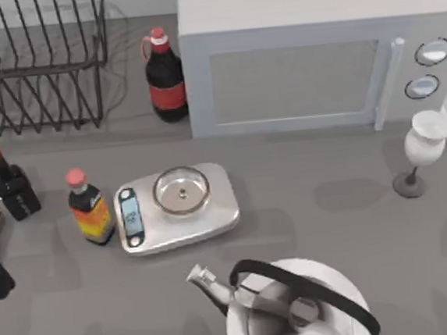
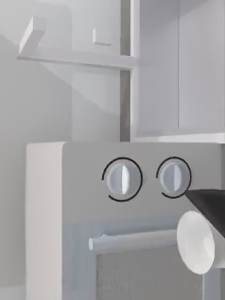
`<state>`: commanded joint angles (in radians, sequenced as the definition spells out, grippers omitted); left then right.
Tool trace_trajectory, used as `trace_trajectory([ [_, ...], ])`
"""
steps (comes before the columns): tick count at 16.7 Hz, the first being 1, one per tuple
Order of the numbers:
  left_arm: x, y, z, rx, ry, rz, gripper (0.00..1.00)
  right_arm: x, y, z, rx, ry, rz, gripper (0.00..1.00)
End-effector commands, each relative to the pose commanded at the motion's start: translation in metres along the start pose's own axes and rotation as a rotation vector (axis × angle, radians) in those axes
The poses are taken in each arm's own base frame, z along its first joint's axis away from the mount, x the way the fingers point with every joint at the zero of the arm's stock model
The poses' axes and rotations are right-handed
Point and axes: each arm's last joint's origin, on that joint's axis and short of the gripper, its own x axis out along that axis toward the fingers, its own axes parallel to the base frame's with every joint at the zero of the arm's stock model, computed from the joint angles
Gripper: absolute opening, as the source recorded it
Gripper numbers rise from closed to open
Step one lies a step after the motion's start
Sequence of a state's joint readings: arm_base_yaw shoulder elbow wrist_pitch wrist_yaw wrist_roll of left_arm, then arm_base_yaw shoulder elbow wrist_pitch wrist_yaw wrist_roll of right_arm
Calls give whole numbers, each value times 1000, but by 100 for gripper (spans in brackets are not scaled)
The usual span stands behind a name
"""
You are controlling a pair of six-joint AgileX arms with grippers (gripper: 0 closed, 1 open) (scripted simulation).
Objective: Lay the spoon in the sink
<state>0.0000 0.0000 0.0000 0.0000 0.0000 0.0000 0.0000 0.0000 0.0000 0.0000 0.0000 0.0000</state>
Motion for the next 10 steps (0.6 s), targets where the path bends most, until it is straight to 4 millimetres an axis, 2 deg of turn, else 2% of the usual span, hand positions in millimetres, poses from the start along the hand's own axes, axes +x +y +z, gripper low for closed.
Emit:
trace_trajectory([
  [5,0,0,0,0,0,0,100,1,-1,8,21,69,-12,100],
  [7,0,0,0,0,0,0,100,4,-3,18,51,172,-29,100],
  [10,0,0,0,0,0,0,100,16,-6,31,117,416,-72,100],
])
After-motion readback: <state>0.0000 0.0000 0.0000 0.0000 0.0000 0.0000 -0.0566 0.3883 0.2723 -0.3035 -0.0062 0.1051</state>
